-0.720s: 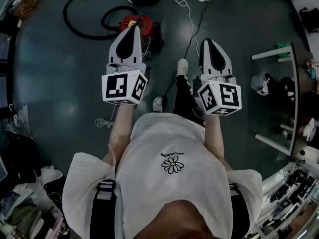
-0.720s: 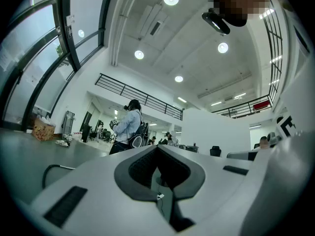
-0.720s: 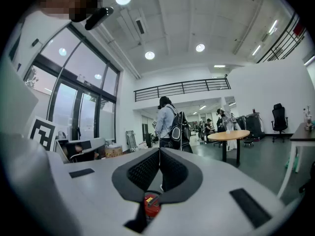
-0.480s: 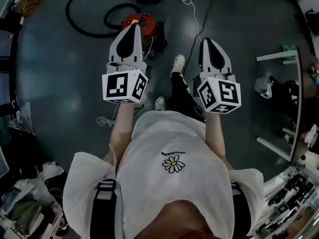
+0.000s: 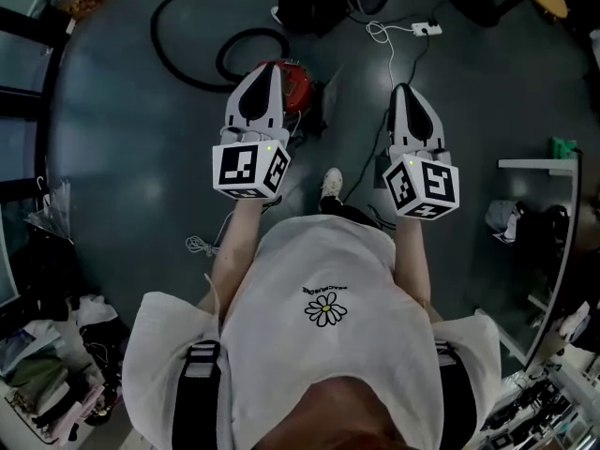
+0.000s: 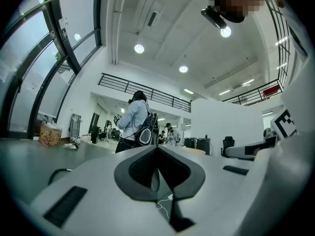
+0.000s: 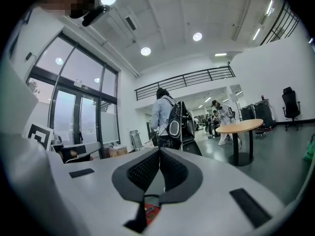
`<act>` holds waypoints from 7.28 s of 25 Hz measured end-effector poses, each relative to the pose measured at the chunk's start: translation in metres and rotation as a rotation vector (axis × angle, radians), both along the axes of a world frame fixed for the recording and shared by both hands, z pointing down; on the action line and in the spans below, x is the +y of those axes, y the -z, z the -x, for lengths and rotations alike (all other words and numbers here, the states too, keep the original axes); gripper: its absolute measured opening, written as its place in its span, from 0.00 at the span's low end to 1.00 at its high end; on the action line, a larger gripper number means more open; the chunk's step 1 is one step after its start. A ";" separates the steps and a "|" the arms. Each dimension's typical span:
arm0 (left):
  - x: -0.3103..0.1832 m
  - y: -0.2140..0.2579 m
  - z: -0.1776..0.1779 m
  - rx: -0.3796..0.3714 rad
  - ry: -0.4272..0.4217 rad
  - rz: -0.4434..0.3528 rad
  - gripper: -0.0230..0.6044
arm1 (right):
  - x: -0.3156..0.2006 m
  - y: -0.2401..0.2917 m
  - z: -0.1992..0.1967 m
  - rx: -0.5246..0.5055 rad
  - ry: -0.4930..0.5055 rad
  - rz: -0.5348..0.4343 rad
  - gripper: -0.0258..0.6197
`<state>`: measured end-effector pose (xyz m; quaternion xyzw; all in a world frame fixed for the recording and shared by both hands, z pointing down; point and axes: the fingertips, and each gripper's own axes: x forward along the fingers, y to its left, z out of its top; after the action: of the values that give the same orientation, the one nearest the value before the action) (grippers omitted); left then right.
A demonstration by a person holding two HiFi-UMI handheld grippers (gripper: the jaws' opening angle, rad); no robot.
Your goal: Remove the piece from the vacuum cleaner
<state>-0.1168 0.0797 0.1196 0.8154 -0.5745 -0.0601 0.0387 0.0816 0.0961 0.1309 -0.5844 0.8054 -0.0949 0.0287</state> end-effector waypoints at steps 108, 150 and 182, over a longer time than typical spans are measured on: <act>-0.220 -0.611 -0.025 -0.693 -0.356 1.036 0.04 | -0.220 -0.653 0.025 0.043 0.371 1.098 0.10; -0.221 -0.606 -0.024 -0.667 -0.325 0.965 0.04 | -0.141 -0.683 -0.046 0.585 0.660 0.998 0.09; -0.127 -0.338 -0.052 -0.435 0.000 0.737 0.04 | -0.132 -0.346 -0.067 0.035 0.126 0.680 0.09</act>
<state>-0.0652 -0.0475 0.4576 0.7407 -0.5523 0.3228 0.2052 0.1488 -0.0357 0.4767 -0.5112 0.7625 -0.3494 -0.1876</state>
